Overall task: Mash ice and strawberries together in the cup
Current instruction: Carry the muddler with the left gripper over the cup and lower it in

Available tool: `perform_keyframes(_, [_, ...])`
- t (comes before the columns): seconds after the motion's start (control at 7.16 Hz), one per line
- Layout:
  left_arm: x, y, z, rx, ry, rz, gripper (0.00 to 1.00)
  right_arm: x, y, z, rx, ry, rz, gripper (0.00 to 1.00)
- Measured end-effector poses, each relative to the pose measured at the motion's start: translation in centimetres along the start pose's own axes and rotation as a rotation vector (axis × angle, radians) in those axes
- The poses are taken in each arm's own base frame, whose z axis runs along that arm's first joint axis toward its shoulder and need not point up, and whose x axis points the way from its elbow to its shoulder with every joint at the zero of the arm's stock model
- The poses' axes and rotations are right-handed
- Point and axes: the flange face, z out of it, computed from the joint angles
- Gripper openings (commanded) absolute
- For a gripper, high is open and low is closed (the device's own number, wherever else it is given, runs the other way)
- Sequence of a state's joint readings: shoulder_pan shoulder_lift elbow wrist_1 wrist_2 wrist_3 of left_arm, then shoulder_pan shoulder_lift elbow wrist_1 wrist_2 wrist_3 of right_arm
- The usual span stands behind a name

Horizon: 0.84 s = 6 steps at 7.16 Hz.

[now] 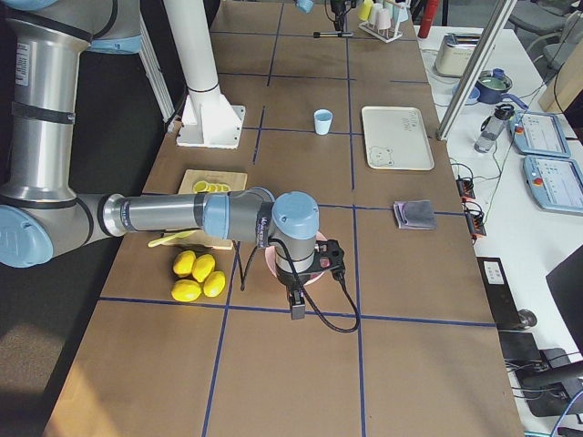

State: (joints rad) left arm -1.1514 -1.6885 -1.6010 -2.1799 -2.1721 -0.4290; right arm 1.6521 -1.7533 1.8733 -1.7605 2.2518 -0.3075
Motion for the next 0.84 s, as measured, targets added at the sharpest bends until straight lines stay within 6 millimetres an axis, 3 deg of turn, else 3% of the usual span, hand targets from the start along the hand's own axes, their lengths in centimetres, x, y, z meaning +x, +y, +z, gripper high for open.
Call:
perform_keyframes(0.14, [4.0, -5.1, -2.1, 0.098, 0.042, 0.082, 0.00, 0.0, 0.0, 0.0, 0.000, 0.000, 0.000, 0.99])
perform_keyframes(0.28, [7.4, -8.8, -4.2, 0.201, 0.092, 0.143, 0.00, 0.0, 0.0, 0.0, 0.000, 0.000, 0.001, 0.99])
perform_keyframes(0.42, [10.4, -10.9, -5.8, 0.323, 0.163, 0.227, 0.00, 0.0, 0.0, 0.0, 0.000, -0.001, 0.001, 0.99])
perform_keyframes(0.84, [19.6, -12.0, -6.5, 0.633, 0.424, 0.513, 0.00, 0.0, 0.1, 0.0, 0.000, -0.001, -0.002, 0.99])
